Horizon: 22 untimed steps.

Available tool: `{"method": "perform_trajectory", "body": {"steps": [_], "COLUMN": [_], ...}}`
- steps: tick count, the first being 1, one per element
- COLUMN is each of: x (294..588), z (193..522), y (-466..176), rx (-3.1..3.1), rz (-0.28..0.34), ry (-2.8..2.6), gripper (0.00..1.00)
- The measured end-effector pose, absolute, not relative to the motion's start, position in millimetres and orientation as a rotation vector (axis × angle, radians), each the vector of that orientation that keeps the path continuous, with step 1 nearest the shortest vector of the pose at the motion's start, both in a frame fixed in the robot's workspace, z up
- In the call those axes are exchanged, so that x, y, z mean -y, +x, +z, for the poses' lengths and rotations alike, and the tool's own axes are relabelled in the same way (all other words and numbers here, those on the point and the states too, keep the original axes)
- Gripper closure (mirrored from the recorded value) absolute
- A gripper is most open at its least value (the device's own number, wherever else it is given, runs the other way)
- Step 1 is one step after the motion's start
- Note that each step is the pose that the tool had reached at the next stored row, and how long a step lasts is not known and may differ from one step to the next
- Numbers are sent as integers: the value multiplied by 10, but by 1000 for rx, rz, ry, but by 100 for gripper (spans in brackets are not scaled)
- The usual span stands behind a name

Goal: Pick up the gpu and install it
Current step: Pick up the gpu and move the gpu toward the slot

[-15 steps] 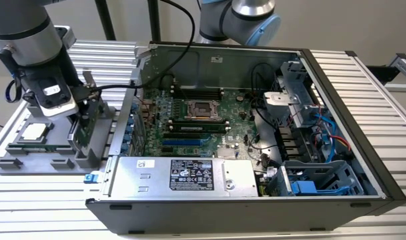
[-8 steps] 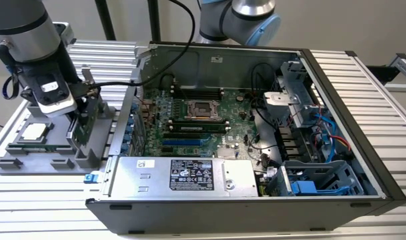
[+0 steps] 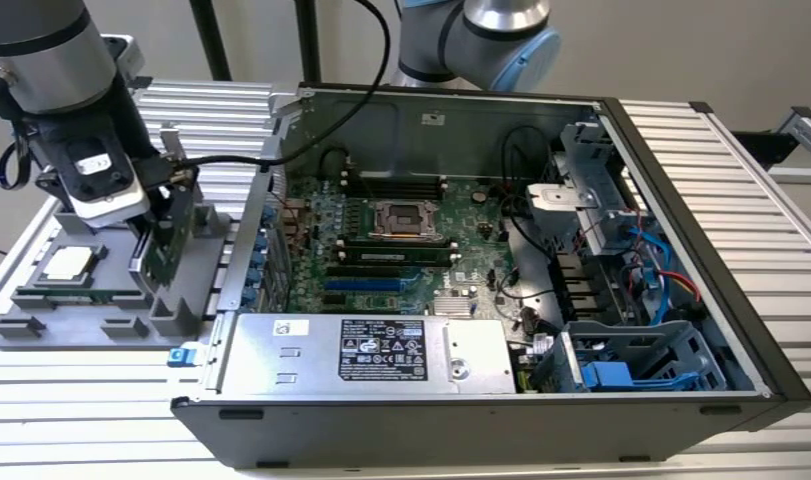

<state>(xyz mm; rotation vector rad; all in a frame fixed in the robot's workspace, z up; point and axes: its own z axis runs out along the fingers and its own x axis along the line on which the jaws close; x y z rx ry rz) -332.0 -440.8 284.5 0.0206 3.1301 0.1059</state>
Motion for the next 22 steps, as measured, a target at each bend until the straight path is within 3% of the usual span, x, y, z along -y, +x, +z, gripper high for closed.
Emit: {"method": "perform_trajectory", "body": {"steps": [22], "x": [4408], "z": [3103], "y": [-3319], "rx": [-3130], "rz": [106], "ry": [20], "gripper": [100]}}
